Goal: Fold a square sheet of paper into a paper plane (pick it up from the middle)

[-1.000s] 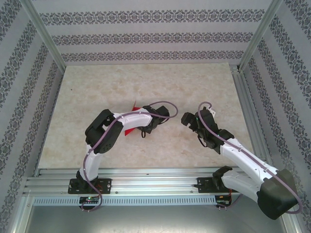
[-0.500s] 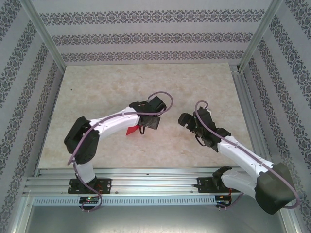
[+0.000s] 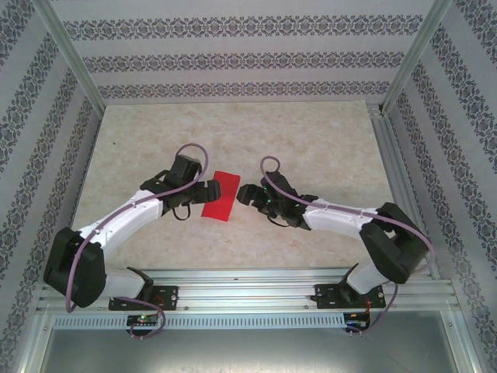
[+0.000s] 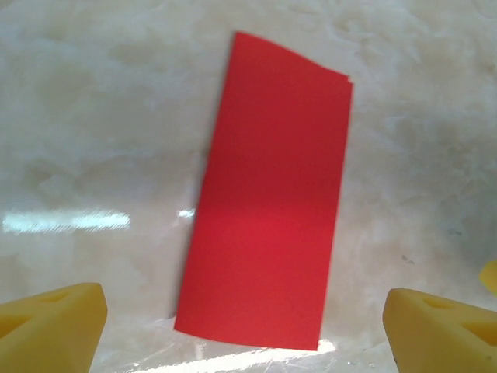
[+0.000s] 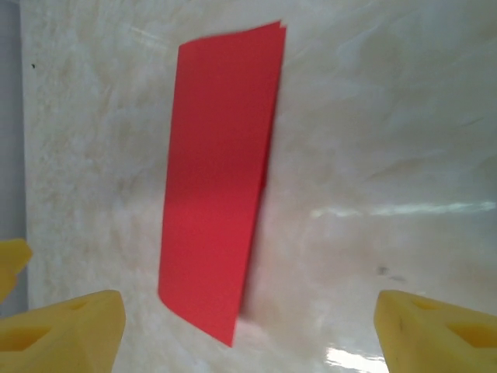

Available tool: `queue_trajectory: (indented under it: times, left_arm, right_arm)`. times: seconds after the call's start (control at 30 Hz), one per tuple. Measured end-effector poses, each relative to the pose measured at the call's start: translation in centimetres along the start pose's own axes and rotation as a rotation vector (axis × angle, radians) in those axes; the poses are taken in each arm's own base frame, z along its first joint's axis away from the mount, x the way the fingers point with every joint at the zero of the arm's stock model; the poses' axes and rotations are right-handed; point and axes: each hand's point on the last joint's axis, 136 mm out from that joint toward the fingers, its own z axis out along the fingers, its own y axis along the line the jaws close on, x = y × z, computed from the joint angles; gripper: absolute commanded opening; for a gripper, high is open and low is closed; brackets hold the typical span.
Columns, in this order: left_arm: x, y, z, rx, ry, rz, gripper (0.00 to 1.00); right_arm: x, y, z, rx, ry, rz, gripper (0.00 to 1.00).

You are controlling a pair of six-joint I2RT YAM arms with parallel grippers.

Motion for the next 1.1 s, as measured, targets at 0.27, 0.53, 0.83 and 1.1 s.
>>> queue_trajectory:
  times: [0.27, 0.53, 0.83, 1.1]
  left_arm:
    - [0.5, 3.1, 0.6, 0.039, 0.030, -0.133, 0.98]
    - [0.4, 3.3, 0.8, 0.071, 0.029, -0.154, 0.99]
    - [0.6, 3.4, 1.2, 0.079, 0.044, -0.161, 0.99]
    - [0.6, 3.4, 1.3, 0.080, 0.048, -0.162, 1.00]
  right_arm:
    - [3.6, 1.5, 4.2, -0.024, 0.084, 0.128, 0.65]
    - [3.7, 2.8, 5.2, -0.034, 0.094, 0.204, 0.63]
    - [4.5, 2.2, 5.8, -0.006, 0.115, 0.230, 0.63]
    - [4.8, 2.7, 6.5, -0.017, 0.145, 0.230, 0.63]
